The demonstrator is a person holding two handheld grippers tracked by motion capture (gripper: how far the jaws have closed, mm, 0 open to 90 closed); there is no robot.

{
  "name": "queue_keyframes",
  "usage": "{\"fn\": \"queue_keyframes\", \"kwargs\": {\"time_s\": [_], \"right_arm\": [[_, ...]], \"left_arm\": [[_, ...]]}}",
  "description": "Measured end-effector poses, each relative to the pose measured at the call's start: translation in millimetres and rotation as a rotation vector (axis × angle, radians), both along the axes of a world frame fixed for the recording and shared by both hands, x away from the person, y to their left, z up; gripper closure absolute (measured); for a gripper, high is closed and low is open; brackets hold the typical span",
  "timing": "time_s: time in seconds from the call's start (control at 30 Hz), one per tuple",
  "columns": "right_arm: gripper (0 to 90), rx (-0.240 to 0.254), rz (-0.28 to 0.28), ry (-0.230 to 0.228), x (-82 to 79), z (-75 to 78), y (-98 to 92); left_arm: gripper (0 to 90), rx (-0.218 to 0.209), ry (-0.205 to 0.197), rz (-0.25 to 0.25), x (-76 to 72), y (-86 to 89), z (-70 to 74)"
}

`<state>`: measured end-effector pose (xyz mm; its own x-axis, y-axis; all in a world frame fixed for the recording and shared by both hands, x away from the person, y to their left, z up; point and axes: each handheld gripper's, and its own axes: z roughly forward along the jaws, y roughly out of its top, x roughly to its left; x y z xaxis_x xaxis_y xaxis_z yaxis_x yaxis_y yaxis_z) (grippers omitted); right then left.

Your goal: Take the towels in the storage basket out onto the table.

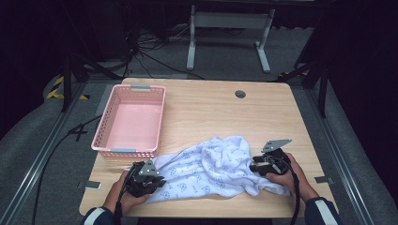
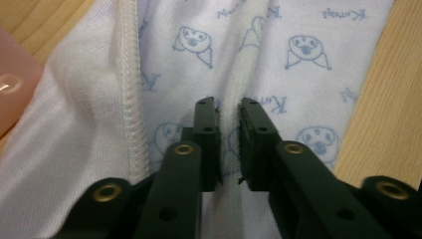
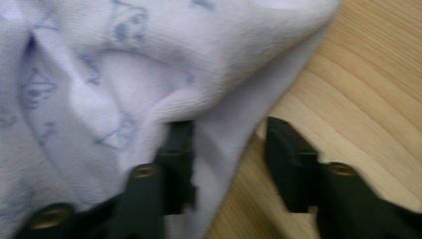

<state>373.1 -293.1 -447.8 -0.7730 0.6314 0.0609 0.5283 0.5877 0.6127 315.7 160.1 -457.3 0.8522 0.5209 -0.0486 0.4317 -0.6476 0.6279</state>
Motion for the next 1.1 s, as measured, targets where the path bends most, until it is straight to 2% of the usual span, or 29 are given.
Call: {"fn": "queue_keyframes", "kwargs": {"time_s": [0.03, 0.1, 0.13, 0.17, 0.23, 0.27, 0.3, 0.33, 0.37, 0.43, 0.5, 0.57, 0.6, 0.7, 0.73, 0.77, 0.8, 0.9, 1.0, 1.03, 1.1], "right_arm": [[76.2, 0.007, 0.010, -0.008, -0.1, 0.0, 0.5], [86.0, -0.031, 0.005, -0.040, -1.8, 0.7, 1.5], [87.8, -0.041, 0.001, -0.059, -2.8, 3.6, 0.2], [88.2, -0.057, -0.023, -0.089, -3.0, 9.1, -3.4], [88.6, -0.024, -0.068, -0.115, -1.9, 19.1, -12.8], [88.6, -0.030, -0.109, -0.147, -1.3, 26.3, -19.5], [88.7, -0.016, -0.132, -0.156, -0.1, 31.4, -24.5], [88.7, -0.016, -0.132, -0.156, -0.1, 31.4, -24.5], [88.8, 0.002, -0.179, -0.196, 2.9, 41.2, -32.2], [88.8, -0.006, -0.190, -0.211, 3.7, 45.3, -33.0], [88.9, -0.020, -0.215, -0.273, 8.4, 56.3, -33.1], [88.9, -0.013, -0.226, -0.286, 9.9, 59.1, -33.5], [89.0, -0.049, -0.268, -0.338, 16.3, 66.1, -33.2], [89.0, -0.054, -0.294, -0.363, 22.6, 70.9, -34.0], [89.0, -0.064, -0.318, -0.381, 26.3, 74.0, -34.1], [89.0, -0.084, -0.327, -0.393, 29.8, 75.1, -34.2], [89.0, -0.124, -0.347, -0.412, 34.5, 74.3, -35.1], [89.0, -0.183, -0.406, -0.399, 47.6, 63.9, -41.3], [89.0, -0.257, -0.453, -0.366, 62.2, 45.2, -51.9], [89.0, -0.267, -0.461, -0.350, 65.3, 41.2, -55.1], [89.0, -0.267, -0.498, -0.303, 72.2, 32.2, -66.2]], "left_arm": [[85.7, 0.003, -0.023, -0.001, -1.5, -0.3, 1.7], [86.5, -0.006, -0.043, -0.005, -3.7, 0.3, 4.7], [86.6, -0.018, -0.059, 0.003, -5.2, 1.6, 7.1], [86.7, -0.028, -0.062, 0.006, -5.9, 2.9, 9.0], [86.7, -0.052, -0.076, 0.016, -8.0, 7.4, 14.3], [86.6, -0.054, -0.085, 0.021, -8.9, 9.5, 16.5], [86.6, -0.054, -0.091, 0.021, -9.8, 11.6, 18.2], [86.6, -0.054, -0.091, 0.021, -9.8, 11.6, 18.2], [86.6, -0.058, -0.107, 0.036, -12.1, 14.3, 20.0], [86.6, -0.062, -0.107, 0.044, -15.0, 19.8, 22.6], [86.6, -0.051, -0.110, 0.070, -18.8, 28.3, 21.9], [86.6, -0.048, -0.110, 0.083, -20.6, 32.5, 21.1], [86.6, -0.053, -0.107, 0.105, -23.1, 38.3, 21.1], [86.6, -0.048, -0.112, 0.126, -26.7, 45.9, 22.3], [86.6, -0.046, -0.118, 0.140, -29.1, 49.1, 22.3], [86.6, -0.040, -0.129, 0.165, -32.8, 52.7, 21.7], [86.8, -0.029, -0.140, 0.172, -34.1, 55.6, 21.5], [86.8, -0.028, -0.111, 0.203, -39.1, 66.1, 17.3], [86.8, 0.014, -0.078, 0.220, -42.7, 71.8, 12.7], [86.8, 0.033, -0.069, 0.243, -43.1, 74.7, 11.2], [86.8, 0.052, -0.076, 0.288, -43.1, 81.7, 9.5]]}}
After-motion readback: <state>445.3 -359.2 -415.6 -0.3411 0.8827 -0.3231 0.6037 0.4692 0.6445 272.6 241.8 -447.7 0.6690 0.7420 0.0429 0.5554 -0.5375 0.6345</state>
